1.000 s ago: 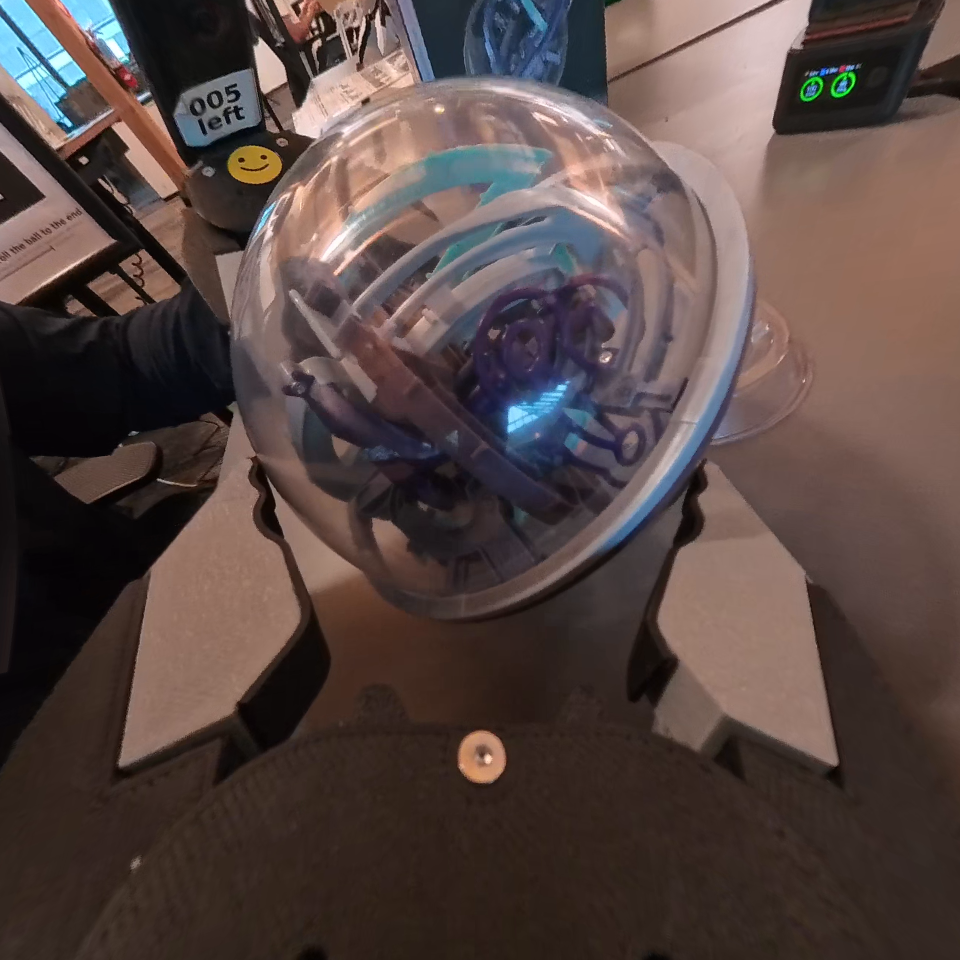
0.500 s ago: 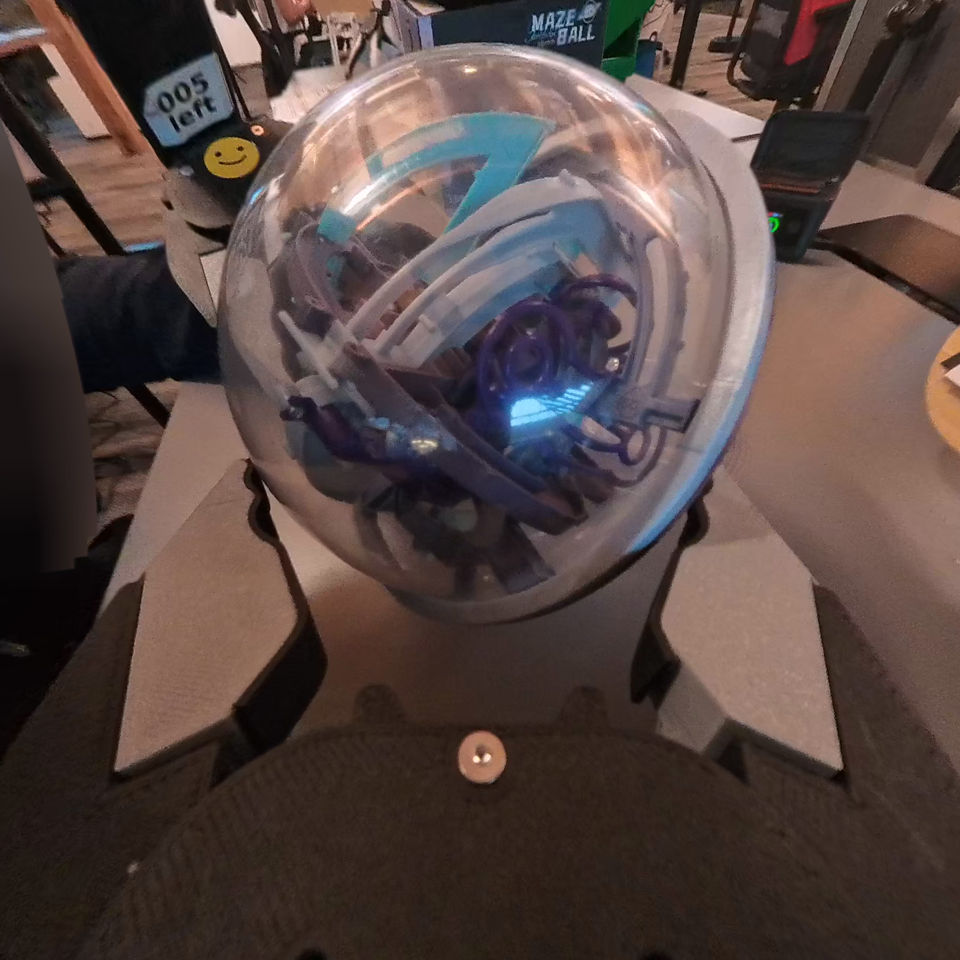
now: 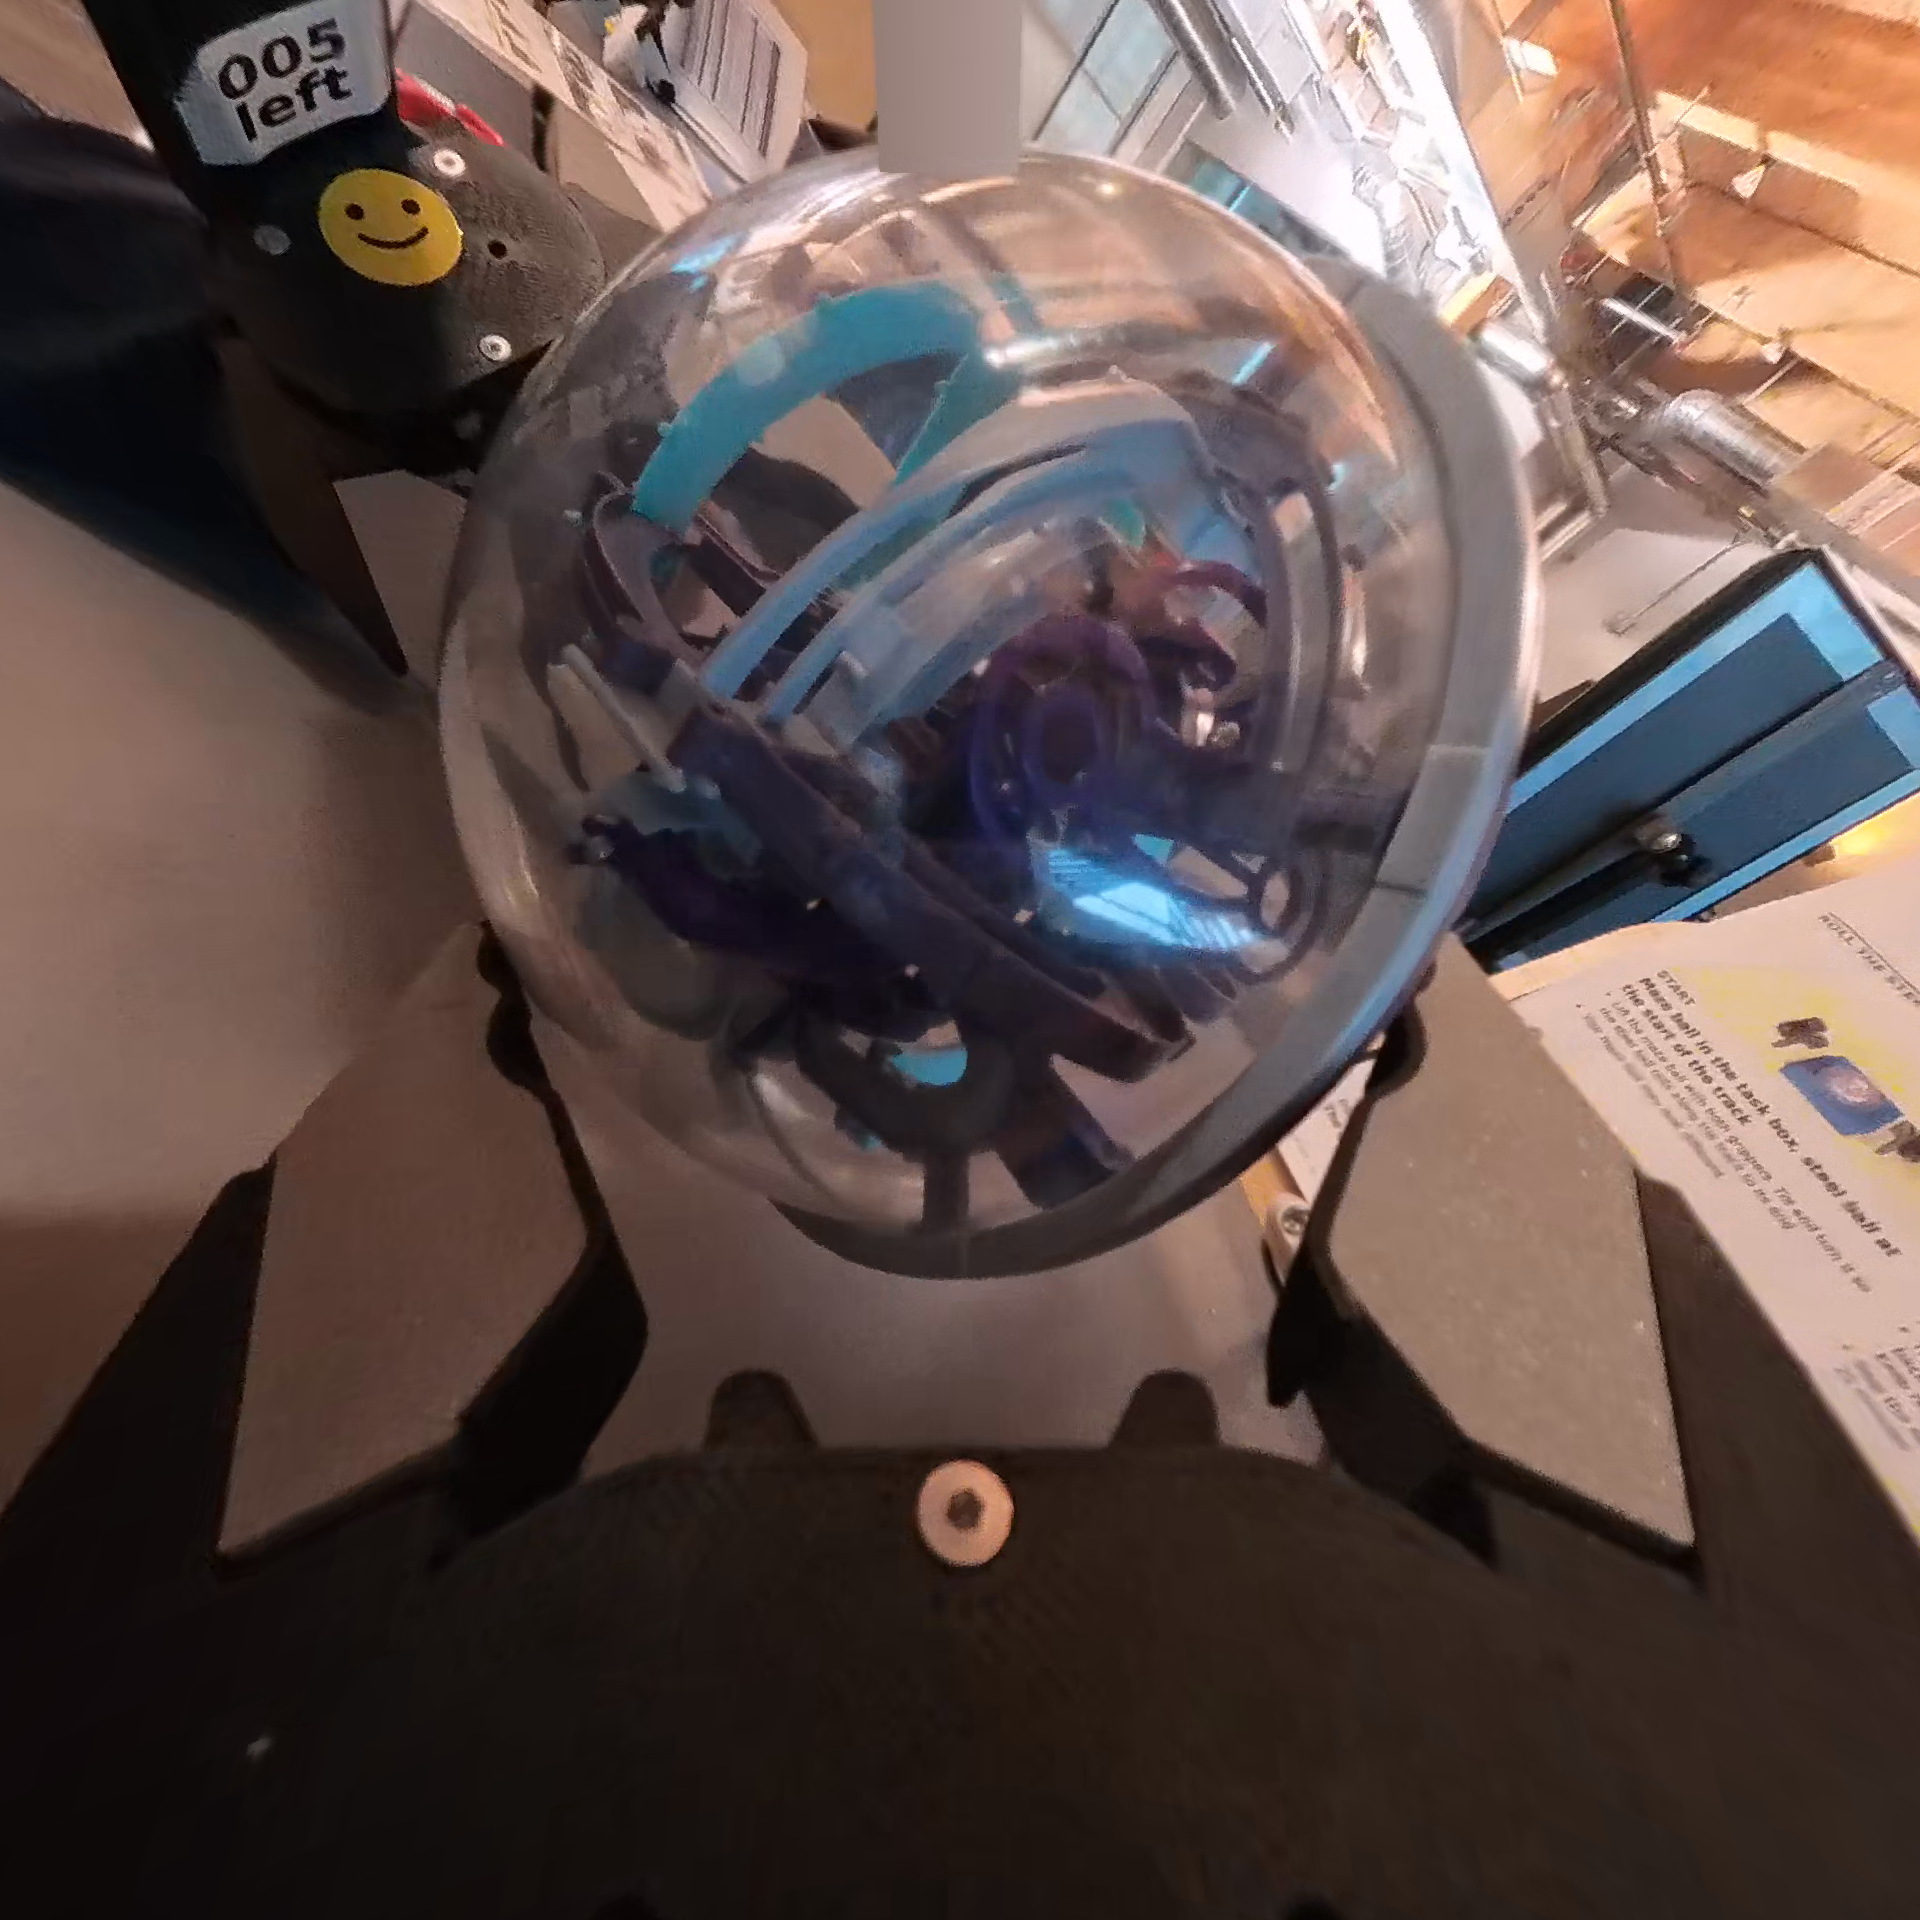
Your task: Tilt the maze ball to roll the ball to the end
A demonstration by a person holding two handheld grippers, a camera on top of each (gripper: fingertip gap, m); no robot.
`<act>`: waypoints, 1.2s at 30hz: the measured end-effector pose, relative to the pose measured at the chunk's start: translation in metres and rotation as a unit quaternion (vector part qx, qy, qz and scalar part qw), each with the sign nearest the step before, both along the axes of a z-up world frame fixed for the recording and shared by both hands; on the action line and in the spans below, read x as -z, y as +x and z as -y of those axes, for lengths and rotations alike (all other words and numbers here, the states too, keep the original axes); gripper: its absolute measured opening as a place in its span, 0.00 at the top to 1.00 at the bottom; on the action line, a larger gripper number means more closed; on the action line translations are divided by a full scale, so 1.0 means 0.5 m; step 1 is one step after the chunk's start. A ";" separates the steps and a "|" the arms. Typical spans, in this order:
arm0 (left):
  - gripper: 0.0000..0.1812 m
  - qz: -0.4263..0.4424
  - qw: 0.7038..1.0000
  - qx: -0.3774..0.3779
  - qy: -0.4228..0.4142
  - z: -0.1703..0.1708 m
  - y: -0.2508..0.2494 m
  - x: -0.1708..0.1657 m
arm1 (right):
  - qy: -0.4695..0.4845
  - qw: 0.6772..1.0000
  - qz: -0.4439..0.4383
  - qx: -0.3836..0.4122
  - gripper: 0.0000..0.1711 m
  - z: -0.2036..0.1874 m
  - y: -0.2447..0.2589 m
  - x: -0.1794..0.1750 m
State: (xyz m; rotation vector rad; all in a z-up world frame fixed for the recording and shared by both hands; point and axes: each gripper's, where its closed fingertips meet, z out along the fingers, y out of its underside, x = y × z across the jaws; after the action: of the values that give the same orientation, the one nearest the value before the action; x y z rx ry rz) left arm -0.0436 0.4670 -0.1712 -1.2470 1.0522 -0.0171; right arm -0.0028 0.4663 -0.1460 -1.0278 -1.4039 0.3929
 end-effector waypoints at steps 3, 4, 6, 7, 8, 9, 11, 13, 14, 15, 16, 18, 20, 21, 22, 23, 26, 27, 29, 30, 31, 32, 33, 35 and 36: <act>0.37 0.005 1.000 0.007 -0.007 0.001 0.002 0.001 | -0.022 1.000 -0.003 -0.006 0.09 -0.002 0.000 0.005; 0.37 0.004 1.000 0.007 -0.004 0.002 0.002 0.000 | -0.026 1.000 -0.003 -0.007 0.09 -0.003 0.000 0.007; 0.37 -0.002 1.000 0.005 0.009 0.003 0.002 -0.003 | -0.027 1.000 -0.003 -0.010 0.09 -0.005 0.000 0.009; 0.37 -0.006 1.000 0.004 0.017 0.004 0.002 -0.006 | -0.025 1.000 -0.003 -0.011 0.09 -0.005 0.001 0.010; 0.37 -0.011 1.000 0.001 0.027 0.005 0.002 -0.008 | -0.022 1.000 -0.002 -0.010 0.09 -0.007 0.001 0.011; 0.37 -0.017 0.999 -0.002 0.039 0.006 0.001 -0.011 | -0.017 1.000 -0.001 -0.009 0.09 -0.008 0.001 0.012; 0.37 -0.030 0.997 -0.010 0.067 0.007 -0.001 -0.017 | 0.002 1.000 0.002 -0.005 0.09 -0.009 0.001 0.013; 0.37 -0.044 0.993 -0.021 0.103 0.008 -0.004 -0.024 | 0.046 0.999 0.008 0.011 0.09 -0.006 0.002 0.007; 0.38 -0.051 0.990 -0.030 0.129 0.008 -0.007 -0.031 | 0.087 0.996 0.011 0.024 0.09 -0.002 0.002 -0.002; 0.38 -0.055 0.986 -0.042 0.153 0.008 -0.010 -0.040 | 0.135 0.990 0.012 0.037 0.09 0.005 0.003 -0.016; 0.38 -0.057 0.983 -0.051 0.168 0.008 -0.013 -0.046 | 0.177 0.983 0.008 0.045 0.09 0.013 0.002 -0.028; 0.39 -0.059 0.979 -0.064 0.182 0.006 -0.017 -0.054 | 0.229 0.972 0.002 0.056 0.09 0.024 0.001 -0.042; 0.39 -0.070 0.973 -0.084 0.205 0.003 -0.024 -0.060 | 0.275 0.959 0.004 0.075 0.09 0.027 0.000 -0.049; 0.39 -0.073 0.969 -0.091 0.216 0.004 -0.026 -0.065 | 0.296 0.952 0.003 0.081 0.09 0.029 0.000 -0.053; 0.39 -0.074 0.966 -0.096 0.227 0.006 -0.027 -0.070 | 0.312 0.946 0.001 0.085 0.09 0.033 0.000 -0.057; 0.39 -0.075 0.963 -0.102 0.238 0.009 -0.029 -0.075 | 0.325 0.941 -0.001 0.088 0.09 0.037 0.000 -0.062; 0.39 -0.082 0.951 -0.119 0.273 0.017 -0.030 -0.090 | 0.356 0.929 -0.007 0.098 0.09 0.044 0.002 -0.071; 0.39 -0.084 0.949 -0.121 0.279 0.019 -0.029 -0.091 | 0.358 0.928 -0.007 0.099 0.09 0.044 0.004 -0.072; 0.39 -0.087 0.950 -0.121 0.273 0.015 -0.029 -0.087 | 0.347 0.933 -0.005 0.099 0.09 0.036 0.005 -0.067; 0.39 -0.087 0.954 -0.121 0.259 0.009 -0.029 -0.080 | 0.333 0.938 -0.002 0.099 0.09 0.028 0.005 -0.061; 0.39 -0.086 0.960 -0.119 0.239 0.003 -0.029 -0.070 | 0.315 0.944 0.002 0.097 0.09 0.021 0.004 -0.053; 0.39 -0.087 0.962 -0.117 0.230 0.000 -0.030 -0.065 | 0.303 0.948 0.005 0.097 0.09 0.016 0.003 -0.048; 0.39 -0.088 0.960 -0.118 0.237 0.001 -0.030 -0.067 | 0.305 0.947 0.005 0.098 0.09 0.016 0.003 -0.048; 0.39 -0.085 0.961 -0.116 0.238 0.003 -0.030 -0.069 | 0.311 0.946 0.002 0.095 0.09 0.021 0.002 -0.051; 0.39 -0.083 0.963 -0.114 0.230 0.002 -0.029 -0.067 | 0.305 0.948 0.002 0.094 0.09 0.021 0.002 -0.050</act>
State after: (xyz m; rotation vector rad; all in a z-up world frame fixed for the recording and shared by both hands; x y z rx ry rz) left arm -0.0583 0.4657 -0.1376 -0.9442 0.9775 0.4911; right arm -0.0018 0.4556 -0.1208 -0.6364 -1.2957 -0.1848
